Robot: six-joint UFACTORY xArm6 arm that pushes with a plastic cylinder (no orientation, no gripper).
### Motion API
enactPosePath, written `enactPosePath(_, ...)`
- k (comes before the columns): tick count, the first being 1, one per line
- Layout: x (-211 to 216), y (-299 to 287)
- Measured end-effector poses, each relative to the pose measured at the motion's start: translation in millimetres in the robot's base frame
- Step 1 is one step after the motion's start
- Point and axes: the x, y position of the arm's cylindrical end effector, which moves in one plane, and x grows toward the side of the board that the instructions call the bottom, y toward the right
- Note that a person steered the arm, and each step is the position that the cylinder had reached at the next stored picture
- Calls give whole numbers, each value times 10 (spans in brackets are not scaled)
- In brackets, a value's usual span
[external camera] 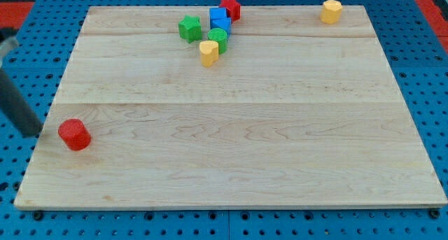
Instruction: Push the red circle into the green star
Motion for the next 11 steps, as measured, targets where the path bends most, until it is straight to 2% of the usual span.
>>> enactPosePath(1,150,525)
enactPosePath(3,-1041,962)
enactPosePath(4,-1272,1220)
enactPosePath(5,-739,1122)
enactPosePath(6,-925,1447)
enactPosePath(7,-1589,1848)
enactPosePath(8,-1705,2358)
enactPosePath(9,-2120,2388)
enactPosePath(10,-2000,2347)
enactPosePath(11,-1585,2008)
